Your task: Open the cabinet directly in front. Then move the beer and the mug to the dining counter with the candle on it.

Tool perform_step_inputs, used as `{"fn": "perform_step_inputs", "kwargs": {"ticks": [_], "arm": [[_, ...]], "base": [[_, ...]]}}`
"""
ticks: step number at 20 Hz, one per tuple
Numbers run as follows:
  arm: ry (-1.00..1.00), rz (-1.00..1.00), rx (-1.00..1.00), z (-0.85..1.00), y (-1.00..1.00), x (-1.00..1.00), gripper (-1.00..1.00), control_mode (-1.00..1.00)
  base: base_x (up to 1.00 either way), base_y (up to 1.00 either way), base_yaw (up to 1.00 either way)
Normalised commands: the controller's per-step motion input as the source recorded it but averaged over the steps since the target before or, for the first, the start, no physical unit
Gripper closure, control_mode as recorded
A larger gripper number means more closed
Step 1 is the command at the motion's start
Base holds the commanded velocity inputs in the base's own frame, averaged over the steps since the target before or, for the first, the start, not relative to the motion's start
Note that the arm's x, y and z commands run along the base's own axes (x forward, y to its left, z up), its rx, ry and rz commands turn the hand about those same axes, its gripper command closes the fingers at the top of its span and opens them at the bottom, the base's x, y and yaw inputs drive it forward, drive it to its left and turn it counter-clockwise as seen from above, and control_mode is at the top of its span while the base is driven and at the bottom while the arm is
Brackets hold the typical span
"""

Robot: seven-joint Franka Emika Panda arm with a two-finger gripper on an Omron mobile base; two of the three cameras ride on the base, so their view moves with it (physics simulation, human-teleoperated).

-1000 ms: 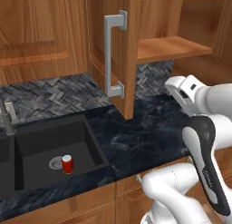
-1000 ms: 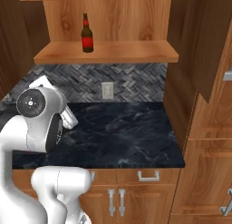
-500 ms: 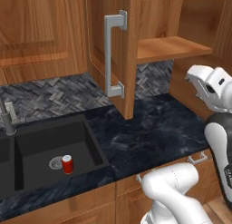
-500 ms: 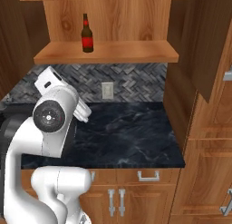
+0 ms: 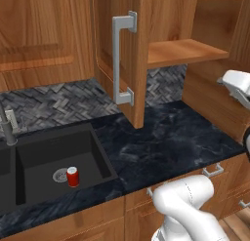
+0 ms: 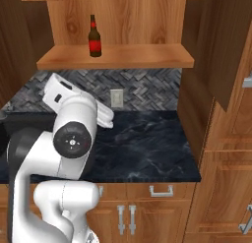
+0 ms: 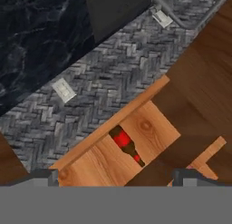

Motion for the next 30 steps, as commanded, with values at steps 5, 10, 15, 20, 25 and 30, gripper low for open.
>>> {"fn": "perform_step_inputs", "kwargs": {"ticks": [5, 10, 15, 20, 25, 30], "arm": [[-0.07, 0.08, -0.25, 0.18, -0.09, -0.08, -1.0, -1.0], [0.0, 0.05, -0.31, 0.21, 0.0, 0.0, -1.0, -1.0], [0.01, 0.0, -0.2, 0.29, 0.0, 0.0, -1.0, -1.0], [0.0, -0.01, -0.01, 0.16, 0.0, 0.0, -1.0, -1.0], [0.04, -0.01, 0.0, 0.1, 0.03, 0.0, -1.0, -1.0], [0.01, 0.0, -0.01, 0.07, 0.26, 0.07, -1.0, -1.0]], "base": [[0.0, 0.0, 0.0], [0.0, 0.0, 0.0], [0.0, 0.0, 0.0], [0.0, 0.0, 0.0], [0.0, 0.0, 0.0], [0.0, 0.0, 0.0]]}}
